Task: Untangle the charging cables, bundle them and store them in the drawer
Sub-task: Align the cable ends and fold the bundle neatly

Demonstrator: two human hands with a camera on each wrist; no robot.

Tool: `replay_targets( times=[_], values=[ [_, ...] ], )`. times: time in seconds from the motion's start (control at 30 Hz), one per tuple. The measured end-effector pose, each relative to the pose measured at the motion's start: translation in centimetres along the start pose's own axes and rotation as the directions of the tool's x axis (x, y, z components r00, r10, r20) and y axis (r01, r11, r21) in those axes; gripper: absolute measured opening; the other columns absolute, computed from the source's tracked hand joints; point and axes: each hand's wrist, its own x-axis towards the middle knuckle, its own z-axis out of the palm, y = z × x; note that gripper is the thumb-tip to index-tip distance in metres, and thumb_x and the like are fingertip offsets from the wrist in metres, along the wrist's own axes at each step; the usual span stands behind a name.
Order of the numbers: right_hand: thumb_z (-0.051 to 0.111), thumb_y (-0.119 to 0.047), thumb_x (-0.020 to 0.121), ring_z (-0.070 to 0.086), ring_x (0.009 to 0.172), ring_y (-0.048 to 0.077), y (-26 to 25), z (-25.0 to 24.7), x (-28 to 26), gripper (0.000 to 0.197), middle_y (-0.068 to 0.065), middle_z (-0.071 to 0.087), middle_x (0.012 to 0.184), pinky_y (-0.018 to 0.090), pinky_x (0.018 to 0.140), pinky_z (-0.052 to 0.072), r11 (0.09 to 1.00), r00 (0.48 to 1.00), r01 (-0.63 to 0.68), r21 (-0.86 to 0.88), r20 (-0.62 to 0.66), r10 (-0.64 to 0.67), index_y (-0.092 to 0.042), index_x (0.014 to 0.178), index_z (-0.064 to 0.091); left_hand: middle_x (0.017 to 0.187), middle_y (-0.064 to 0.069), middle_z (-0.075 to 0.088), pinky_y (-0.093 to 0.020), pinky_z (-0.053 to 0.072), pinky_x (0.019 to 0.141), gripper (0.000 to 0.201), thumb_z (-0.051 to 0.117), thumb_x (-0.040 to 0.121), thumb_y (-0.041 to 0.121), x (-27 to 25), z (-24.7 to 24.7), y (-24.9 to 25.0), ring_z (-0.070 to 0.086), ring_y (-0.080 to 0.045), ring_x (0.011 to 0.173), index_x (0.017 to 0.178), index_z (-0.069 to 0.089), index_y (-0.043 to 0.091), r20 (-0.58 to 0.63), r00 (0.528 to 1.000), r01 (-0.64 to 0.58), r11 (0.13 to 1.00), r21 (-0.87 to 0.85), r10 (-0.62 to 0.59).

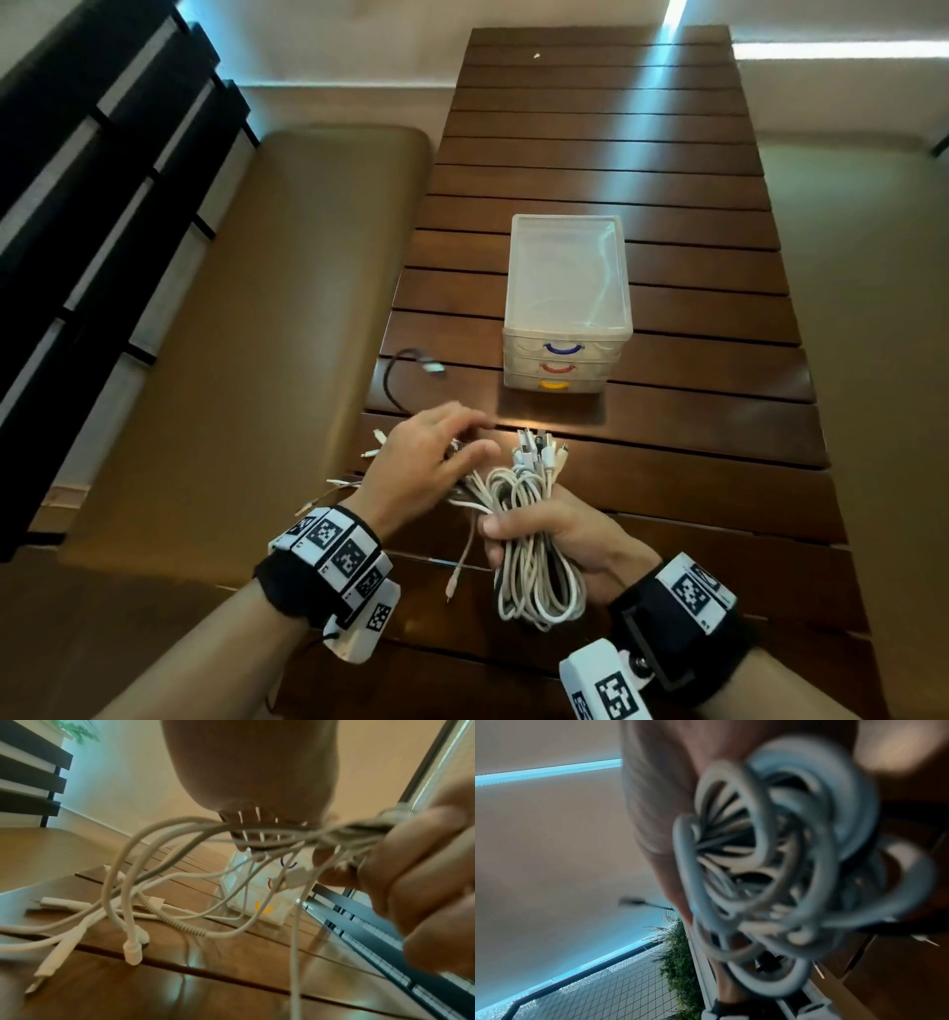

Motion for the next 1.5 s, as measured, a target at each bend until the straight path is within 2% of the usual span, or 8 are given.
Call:
replay_targets(
  times=[0.17, 0.27, 0.37, 0.57, 0.8, 0.93, 1.23, 1.5],
  values=[
    [0.068, 0.003, 0.085, 0.059, 0.052, 0.016, 0.1, -0.3, 0.3, 0.025, 0.010, 0.055, 0.068, 0.025, 0.046, 0.053, 0.993, 0.973, 0.114, 0.004, -0.201, -0.111, -0.002, 0.108, 0.060, 0.076, 0.012, 0.058, -0.024, 0.046, 0.065, 0.029, 0.051, 0.097, 0.046, -1.5, -1.7, 2.0, 0.056, -0.006, 0.071, 0.081, 0.062, 0.024, -0.270, 0.960, 0.023, 0.986, -0.168, -0.068],
    [0.059, 0.011, 0.086, 0.058, 0.047, 0.018, -0.2, -0.3, 0.4, 0.015, 0.015, 0.054, 0.065, 0.027, 0.044, 0.052, 0.984, 0.949, 0.177, 0.001, -0.266, -0.170, 0.000, 0.097, 0.058, 0.068, 0.003, 0.069, -0.041, 0.056, 0.064, 0.057, 0.056, 0.081, 0.075, -3.4, -1.5, 3.7, 0.066, -0.012, 0.063, 0.078, 0.071, 0.020, 0.113, 0.940, 0.340, 0.873, -0.348, -0.321],
    [0.060, 0.012, 0.083, 0.056, 0.048, 0.020, -0.3, -0.1, 0.8, 0.022, 0.016, 0.053, 0.063, 0.028, 0.046, 0.051, 0.969, 0.927, 0.244, -0.034, -0.285, -0.243, 0.000, 0.100, 0.058, 0.111, 0.012, 0.074, -0.025, 0.054, 0.093, 0.082, 0.065, 0.061, 0.084, -4.4, 0.5, 4.7, 0.068, -0.001, 0.104, 0.123, 0.064, 0.030, 0.535, 0.775, 0.585, 0.702, -0.406, -0.337],
    [0.066, 0.004, 0.075, 0.053, 0.056, 0.026, 0.7, 0.3, 2.0, 0.039, 0.013, 0.054, 0.065, 0.032, 0.054, 0.048, 0.925, 0.874, 0.374, -0.071, -0.306, -0.378, 0.000, 0.113, 0.059, 0.114, -0.012, 0.070, -0.035, 0.055, 0.089, 0.080, 0.086, 0.068, 0.038, -3.5, 3.5, 6.7, 0.068, -0.026, 0.111, 0.133, 0.053, 0.004, 0.629, 0.733, 0.679, 0.226, -0.698, -0.261],
    [0.076, -0.008, 0.073, 0.068, 0.092, 0.020, 0.8, -0.1, 1.5, 0.049, 0.006, 0.070, 0.097, 0.031, 0.084, 0.056, 0.911, 0.883, 0.330, -0.247, -0.260, -0.391, -0.002, 0.119, 0.057, 0.117, -0.007, 0.072, -0.032, 0.056, 0.092, 0.066, 0.085, 0.074, 0.015, -3.4, 3.1, 7.4, 0.069, -0.018, 0.110, 0.133, 0.056, 0.015, 0.651, 0.691, 0.720, 0.382, -0.579, -0.315],
    [0.074, 0.003, 0.077, 0.070, 0.097, 0.024, 0.9, 0.6, 1.2, 0.036, 0.007, 0.074, 0.095, 0.031, 0.087, 0.056, 0.938, 0.915, 0.254, -0.235, -0.258, -0.312, -0.007, 0.110, 0.062, 0.099, -0.003, 0.077, -0.042, 0.054, 0.099, 0.041, 0.085, 0.068, 0.003, -3.9, 3.6, 7.4, 0.072, -0.016, 0.100, 0.106, 0.072, 0.009, 0.612, 0.696, 0.712, 0.474, -0.519, -0.376],
    [0.074, -0.008, 0.080, 0.062, 0.120, 0.033, 0.3, -0.4, -0.5, 0.050, 0.020, 0.065, 0.128, 0.040, 0.103, 0.050, 0.984, 0.984, 0.039, -0.174, -0.163, -0.068, -0.001, 0.129, 0.061, 0.108, 0.005, 0.075, -0.037, 0.053, 0.099, 0.058, 0.092, 0.061, 0.030, -4.5, 4.0, 8.0, 0.069, -0.009, 0.105, 0.114, 0.070, 0.025, 0.566, 0.746, 0.645, 0.589, -0.486, -0.351],
    [0.071, -0.006, 0.078, 0.057, 0.129, 0.029, 0.7, -0.2, -0.9, 0.047, 0.018, 0.063, 0.134, 0.040, 0.111, 0.042, 0.996, 0.998, -0.032, -0.086, -0.057, 0.027, -0.001, 0.125, 0.065, 0.117, 0.006, 0.071, -0.034, 0.049, 0.105, 0.062, 0.092, 0.055, 0.046, -5.0, 3.7, 7.8, 0.063, -0.008, 0.115, 0.111, 0.072, 0.030, 0.676, 0.664, 0.693, 0.601, -0.398, -0.318]
  ],
)
